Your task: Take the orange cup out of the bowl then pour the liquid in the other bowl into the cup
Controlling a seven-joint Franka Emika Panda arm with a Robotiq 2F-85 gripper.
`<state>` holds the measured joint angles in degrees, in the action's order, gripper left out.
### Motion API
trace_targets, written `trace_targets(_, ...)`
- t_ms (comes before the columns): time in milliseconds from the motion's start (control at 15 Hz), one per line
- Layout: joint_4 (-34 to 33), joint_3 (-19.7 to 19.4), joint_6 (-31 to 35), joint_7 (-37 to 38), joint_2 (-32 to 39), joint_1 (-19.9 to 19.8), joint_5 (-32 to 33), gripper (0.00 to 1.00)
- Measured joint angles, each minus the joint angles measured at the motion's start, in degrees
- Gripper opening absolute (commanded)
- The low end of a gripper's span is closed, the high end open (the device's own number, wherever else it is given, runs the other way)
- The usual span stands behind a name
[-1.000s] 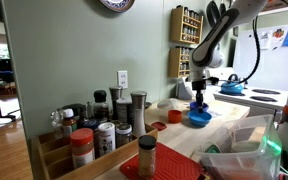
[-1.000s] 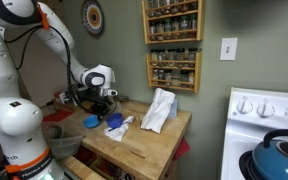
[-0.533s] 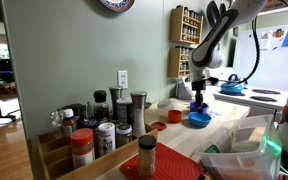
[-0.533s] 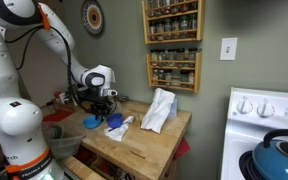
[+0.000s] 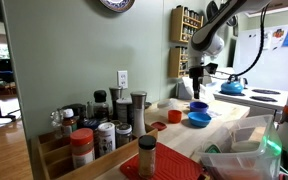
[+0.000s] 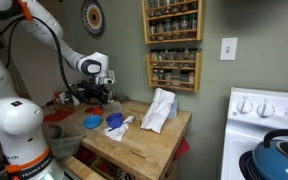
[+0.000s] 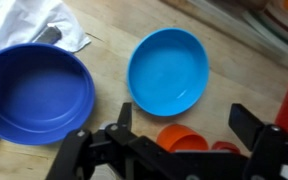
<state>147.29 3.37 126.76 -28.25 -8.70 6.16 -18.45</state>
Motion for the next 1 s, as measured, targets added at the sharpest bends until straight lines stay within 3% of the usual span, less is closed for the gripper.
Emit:
trace_targets(267, -2.39, 0.59, -5.18, 0.83, -4.62, 2.87, -3.91, 1.00)
trace_targets(1000, -5.13, 2.25, -5.45, 2.59, -7.17, 6.91, -5.17, 1.00)
